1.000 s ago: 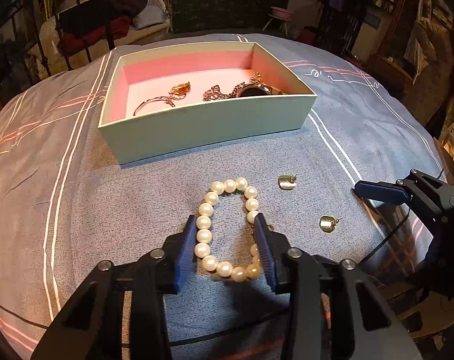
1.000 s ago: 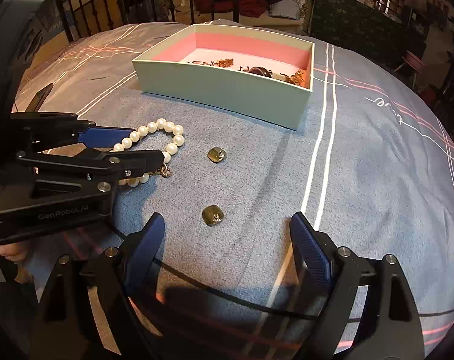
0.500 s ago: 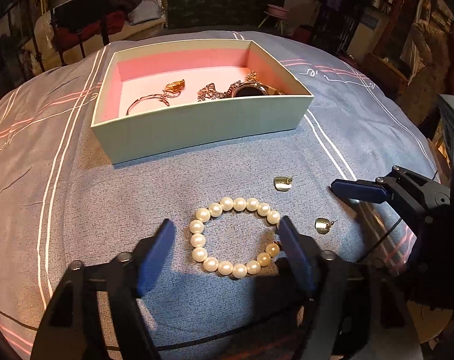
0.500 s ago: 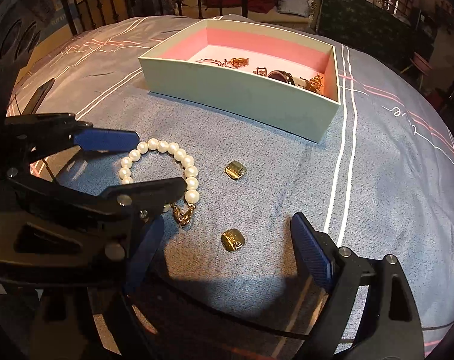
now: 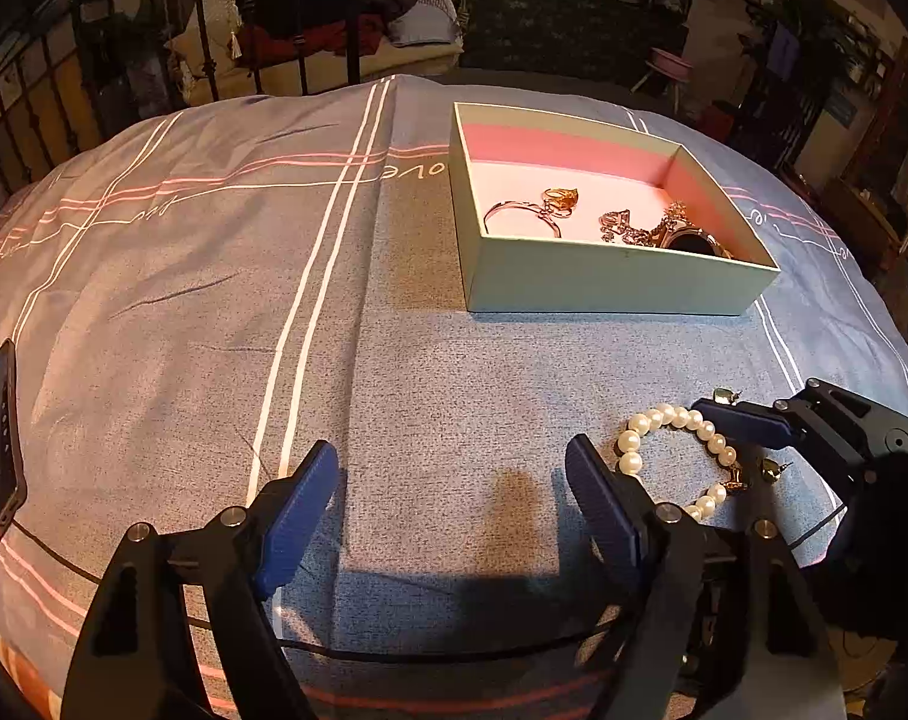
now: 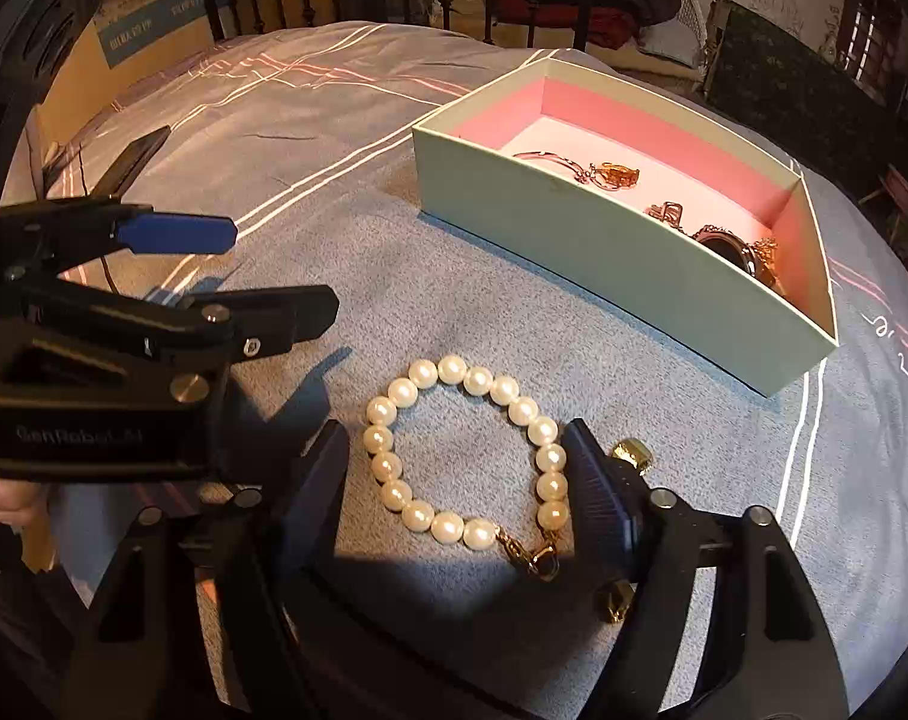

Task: Organize jewelry
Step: 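Close the right tool on the pearl bracelet near its clasp, then carry the pearl bracelet into the box and open the right tool, then move the right tool to a small gold charm and grasp it, then carry the gold charm into the box and open the right tool, then move the left tool to the remaining gold charm and grasp it, then carry the gold charm into the box and open the left tool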

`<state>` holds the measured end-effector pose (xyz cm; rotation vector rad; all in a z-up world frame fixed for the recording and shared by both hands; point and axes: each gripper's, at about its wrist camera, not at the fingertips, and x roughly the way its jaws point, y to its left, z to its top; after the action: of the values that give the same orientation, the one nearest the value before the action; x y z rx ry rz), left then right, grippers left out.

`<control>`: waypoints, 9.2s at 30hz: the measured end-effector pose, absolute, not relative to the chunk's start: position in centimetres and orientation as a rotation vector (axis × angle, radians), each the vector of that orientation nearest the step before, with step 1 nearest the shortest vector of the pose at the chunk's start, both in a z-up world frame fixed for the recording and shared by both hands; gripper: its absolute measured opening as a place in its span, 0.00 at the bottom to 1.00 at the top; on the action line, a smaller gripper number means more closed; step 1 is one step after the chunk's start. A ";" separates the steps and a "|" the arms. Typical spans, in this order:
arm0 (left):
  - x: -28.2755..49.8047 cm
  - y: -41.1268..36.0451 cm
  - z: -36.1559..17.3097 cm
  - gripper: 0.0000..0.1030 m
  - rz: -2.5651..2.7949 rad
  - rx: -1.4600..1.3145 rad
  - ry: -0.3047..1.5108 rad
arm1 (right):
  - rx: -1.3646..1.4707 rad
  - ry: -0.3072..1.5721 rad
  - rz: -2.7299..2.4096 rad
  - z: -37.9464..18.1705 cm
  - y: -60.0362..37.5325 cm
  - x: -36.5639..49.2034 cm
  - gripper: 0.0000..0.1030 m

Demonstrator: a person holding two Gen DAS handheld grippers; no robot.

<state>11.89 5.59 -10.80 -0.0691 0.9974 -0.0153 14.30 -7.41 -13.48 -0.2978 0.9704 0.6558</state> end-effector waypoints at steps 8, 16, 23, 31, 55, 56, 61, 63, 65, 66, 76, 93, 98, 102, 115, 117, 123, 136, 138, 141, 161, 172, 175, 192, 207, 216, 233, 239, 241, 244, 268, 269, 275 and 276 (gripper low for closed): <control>11.9 2.2 -10.5 0.13 -0.119 0.028 0.983 | -0.256 0.944 0.670 -11.9 -9.2 12.8 0.10; 13.4 -0.2 -8.2 0.10 -0.172 0.057 0.919 | -0.231 0.872 0.636 -9.4 -10.9 13.4 0.10; 14.0 0.8 -8.9 0.10 -0.165 0.000 0.963 | -0.219 0.885 0.640 -9.6 -11.1 14.0 0.10; 19.8 0.3 -3.2 0.10 -0.150 0.022 0.833 | -0.175 0.786 0.582 -4.7 -11.9 19.5 0.10; 27.4 0.1 -2.9 0.10 -0.106 -0.032 0.896 | -0.203 0.889 0.525 -6.2 -11.5 26.4 0.10; 27.6 0.1 -2.9 0.10 -0.104 -0.035 0.896 | -0.205 0.889 0.527 -6.2 -11.6 26.4 0.10; 27.5 0.3 -2.7 0.86 -0.068 -0.028 0.872 | -0.258 0.894 0.498 -6.7 -11.3 25.9 0.50; 26.5 0.4 -2.3 0.92 -0.061 -0.020 0.810 | -0.269 0.835 0.458 -6.5 -11.9 24.7 0.85; 25.5 0.4 -2.5 0.92 -0.080 -0.007 0.819 | -0.231 0.840 0.471 -6.5 -12.8 23.4 0.85; 24.9 0.5 -2.7 0.92 -0.083 -0.004 0.821 | -0.207 0.840 0.471 -6.6 -13.5 22.6 0.85; 14.7 0.1 -9.9 0.92 -0.153 -0.047 0.948 | -0.043 0.959 0.488 -11.1 -17.4 13.4 0.84; 13.2 -2.5 -12.5 0.62 -0.147 0.095 0.960 | -0.139 0.942 0.460 -13.1 -16.4 11.2 0.27; 13.0 -3.5 -12.1 0.32 -0.177 0.136 0.947 | -0.235 0.913 0.467 -13.0 -14.9 10.5 0.15; 13.0 -3.6 -12.2 0.26 -0.173 0.143 0.943 | -0.202 0.919 0.475 -12.8 -15.3 10.6 0.14; 12.7 -3.0 -12.1 0.24 -0.165 0.122 0.957 | -0.124 0.906 0.508 -12.1 -16.1 10.5 0.14; 12.7 -2.9 -12.1 0.24 -0.164 0.114 0.959 | -0.116 0.899 0.512 -11.9 -16.1 10.4 0.14; 12.8 -2.9 -12.0 0.24 -0.164 0.112 0.965 | -0.114 0.911 0.532 -12.0 -15.7 10.4 0.14; 22.0 0.0 -2.5 0.24 -0.101 0.031 0.803 | -0.148 0.751 0.533 -5.5 -13.1 19.9 0.14; 24.1 0.3 -2.1 0.24 -0.099 0.009 0.824 | -0.141 0.766 0.508 -5.5 -12.8 22.2 0.14; 26.0 0.7 -2.2 0.24 -0.087 -0.009 0.848 | -0.122 0.793 0.488 -5.9 -12.6 24.3 0.14; 27.5 -0.1 -4.6 0.24 -0.076 -0.013 0.904 | -0.123 0.820 0.470 -6.6 -12.7 25.3 0.14; 27.9 0.4 -5.4 0.24 -0.058 -0.048 0.926 | -0.141 0.828 0.506 -6.7 -11.8 25.5 0.15; 28.0 0.3 -5.2 0.24 -0.059 -0.050 0.921 | -0.140 0.822 0.514 -6.7 -11.9 25.5 0.15; 21.2 0.1 -4.8 0.94 -0.100 -0.040 0.814 | -0.160 0.769 0.433 -7.5 -15.5 17.8 0.93; 14.9 -6.8 -13.3 0.88 -0.252 0.125 0.973 | -0.180 0.905 0.328 -12.9 -18.8 10.3 0.93; 15.4 -6.7 -13.1 0.70 -0.268 0.135 0.968 | -0.181 0.916 0.350 -13.2 -18.2 10.1 0.93; 15.3 -4.1 -12.4 0.40 -0.244 0.106 0.951 | -0.221 0.924 0.417 -12.6 -15.5 12.2 0.93; 15.4 -6.2 -12.8 0.35 -0.290 0.152 0.936 | -0.209 0.958 0.431 -13.1 -15.3 12.7 0.93; 15.4 -5.7 -12.7 0.15 -0.288 0.143 0.934 | -0.200 0.963 0.439 -13.1 -15.2 13.0 0.93; 15.6 -4.2 -12.7 0.04 -0.287 0.082 0.946 | -0.193 0.973 0.462 -13.2 -14.6 13.6 0.93; 16.2 -3.3 -12.6 0.14 -0.288 0.060 0.952 | -0.205 0.982 0.481 -13.4 -13.0 15.0 0.93; 16.0 -2.8 -12.5 0.14 -0.281 0.053 0.952 | -0.202 0.980 0.486 -13.4 -12.8 15.3 0.93; 15.1 -1.4 -12.0 0.14 -0.249 0.030 0.952 | -0.198 0.995 0.531 -13.6 -11.5 16.3 0.67; 15.0 -1.3 -11.8 0.14 -0.247 0.025 0.950 | -0.198 0.984 0.539 -13.3 -11.4 16.1 0.39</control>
<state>14.98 -1.31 -11.78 0.0250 0.9501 -0.2472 16.06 -11.42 -13.35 -0.1980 0.9838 0.5387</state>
